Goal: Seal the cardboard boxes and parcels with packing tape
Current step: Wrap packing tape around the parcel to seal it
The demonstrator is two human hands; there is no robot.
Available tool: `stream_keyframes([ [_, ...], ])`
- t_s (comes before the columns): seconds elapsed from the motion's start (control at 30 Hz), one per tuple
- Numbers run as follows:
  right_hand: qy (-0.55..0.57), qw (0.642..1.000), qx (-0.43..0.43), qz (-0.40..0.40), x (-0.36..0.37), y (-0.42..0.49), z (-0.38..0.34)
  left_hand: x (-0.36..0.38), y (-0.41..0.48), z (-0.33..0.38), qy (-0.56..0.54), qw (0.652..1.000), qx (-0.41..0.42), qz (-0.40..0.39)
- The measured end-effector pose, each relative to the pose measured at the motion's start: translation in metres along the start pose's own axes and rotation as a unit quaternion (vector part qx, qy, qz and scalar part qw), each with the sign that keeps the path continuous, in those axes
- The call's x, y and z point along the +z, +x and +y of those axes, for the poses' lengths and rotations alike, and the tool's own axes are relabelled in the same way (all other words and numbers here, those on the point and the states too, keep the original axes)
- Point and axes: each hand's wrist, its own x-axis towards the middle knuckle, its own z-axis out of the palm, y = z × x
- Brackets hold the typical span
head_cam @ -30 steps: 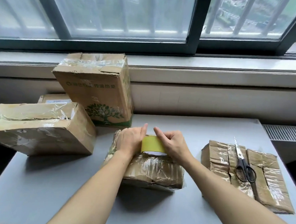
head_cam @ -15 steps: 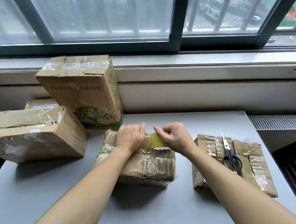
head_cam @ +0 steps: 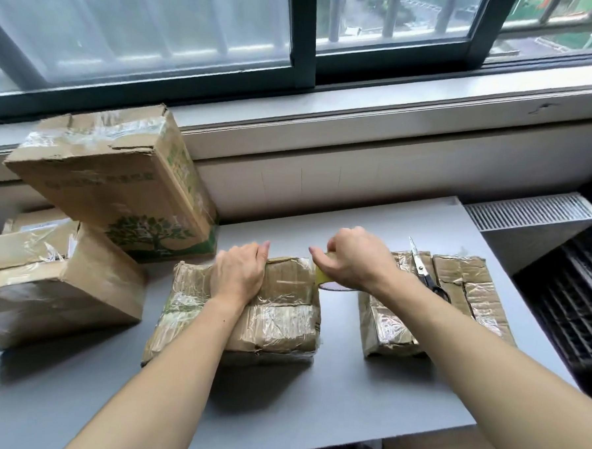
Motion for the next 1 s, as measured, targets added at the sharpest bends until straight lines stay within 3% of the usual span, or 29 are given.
stream_keyframes([
  [0.23, -0.067, 0.998, -0.004, -0.008, 0.042, -0.006, 0.019, -0.003, -0.002, 0.001, 0.021, 0.999, 0.019, -0.019],
  [0.37, -0.036, 0.999, 0.022, -0.027, 0.051, -0.001, 0.027, -0.006, 0.002, 0.016, 0.058, 0.995, 0.053, -0.061],
  [0.5, -0.03, 0.999, 0.011, -0.034, 0.051, 0.003, 0.026, -0.001, 0.004, 0.059, 0.019, 0.99, 0.105, -0.095],
  [0.63, -0.028, 0.998, 0.021, -0.046, 0.059, 0.006, 0.038, 0.013, 0.006, 0.082, 0.015, 0.995, 0.057, -0.075],
  [0.73, -0.03, 0.997, 0.036, -0.058, 0.07, 0.009, 0.039, 0.019, 0.003, 0.075, 0.032, 0.996, 0.071, -0.051],
  [0.8, -0.024, 0.998, 0.036, -0.054, 0.074, 0.012, 0.038, 0.018, 0.008, 0.076, 0.015, 0.994, 0.073, -0.075],
  [0.9, 0.009, 0.997, 0.051, -0.054, 0.078, 0.011, 0.04, 0.01, 0.007, 0.082, 0.01, 0.993, 0.067, -0.1],
  [1.0, 0.076, 0.992, 0.054, -0.087, 0.076, 0.008, 0.044, -0.007, -0.005, 0.09, 0.053, 0.996, 0.022, -0.072],
])
